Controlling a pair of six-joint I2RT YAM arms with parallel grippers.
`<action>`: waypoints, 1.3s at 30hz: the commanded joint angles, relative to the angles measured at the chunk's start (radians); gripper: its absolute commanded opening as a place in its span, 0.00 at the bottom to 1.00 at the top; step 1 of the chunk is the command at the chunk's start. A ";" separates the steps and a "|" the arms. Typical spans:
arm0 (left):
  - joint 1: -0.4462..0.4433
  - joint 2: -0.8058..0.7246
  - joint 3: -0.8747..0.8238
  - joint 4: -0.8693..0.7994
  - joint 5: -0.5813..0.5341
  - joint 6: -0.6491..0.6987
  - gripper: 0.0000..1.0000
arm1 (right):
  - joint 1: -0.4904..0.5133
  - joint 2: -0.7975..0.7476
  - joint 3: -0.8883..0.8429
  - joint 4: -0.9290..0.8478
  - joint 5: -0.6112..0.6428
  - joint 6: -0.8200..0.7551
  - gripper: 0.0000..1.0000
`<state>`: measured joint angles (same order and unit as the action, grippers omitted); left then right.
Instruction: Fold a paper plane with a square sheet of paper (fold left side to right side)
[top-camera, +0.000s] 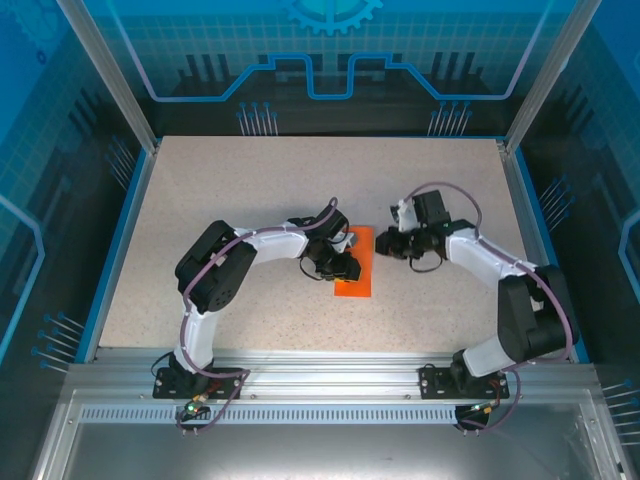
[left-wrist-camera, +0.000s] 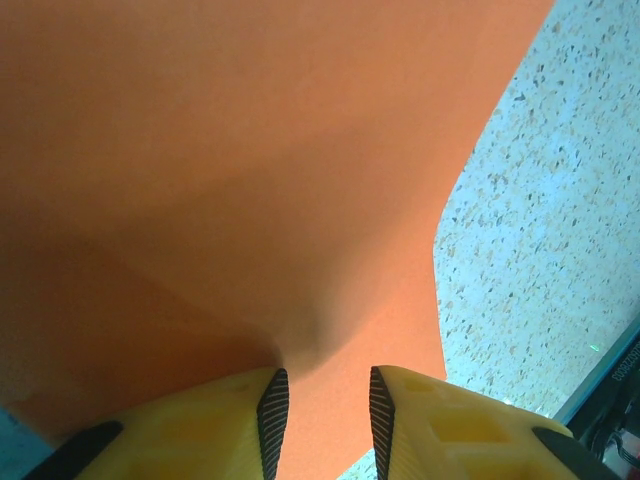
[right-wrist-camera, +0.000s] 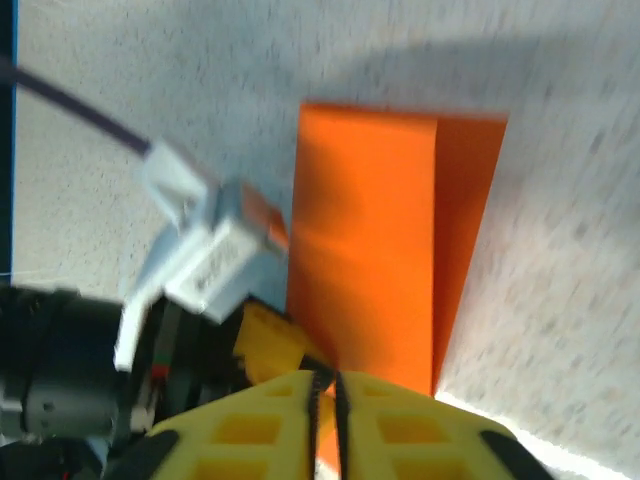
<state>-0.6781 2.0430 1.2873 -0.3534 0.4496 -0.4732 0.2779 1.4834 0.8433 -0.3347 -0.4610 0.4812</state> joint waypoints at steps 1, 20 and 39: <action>-0.021 0.052 -0.009 -0.045 -0.052 -0.015 0.34 | 0.056 -0.009 -0.119 0.027 -0.038 0.074 0.10; -0.026 0.042 0.032 -0.073 -0.051 -0.012 0.35 | 0.131 0.210 -0.091 0.038 0.070 0.065 0.08; 0.038 0.067 0.109 -0.030 -0.032 -0.011 0.40 | 0.117 0.256 -0.102 -0.038 0.166 0.021 0.06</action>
<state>-0.6731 2.0861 1.3853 -0.4488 0.4500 -0.4725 0.3912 1.6836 0.7742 -0.2874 -0.4450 0.5262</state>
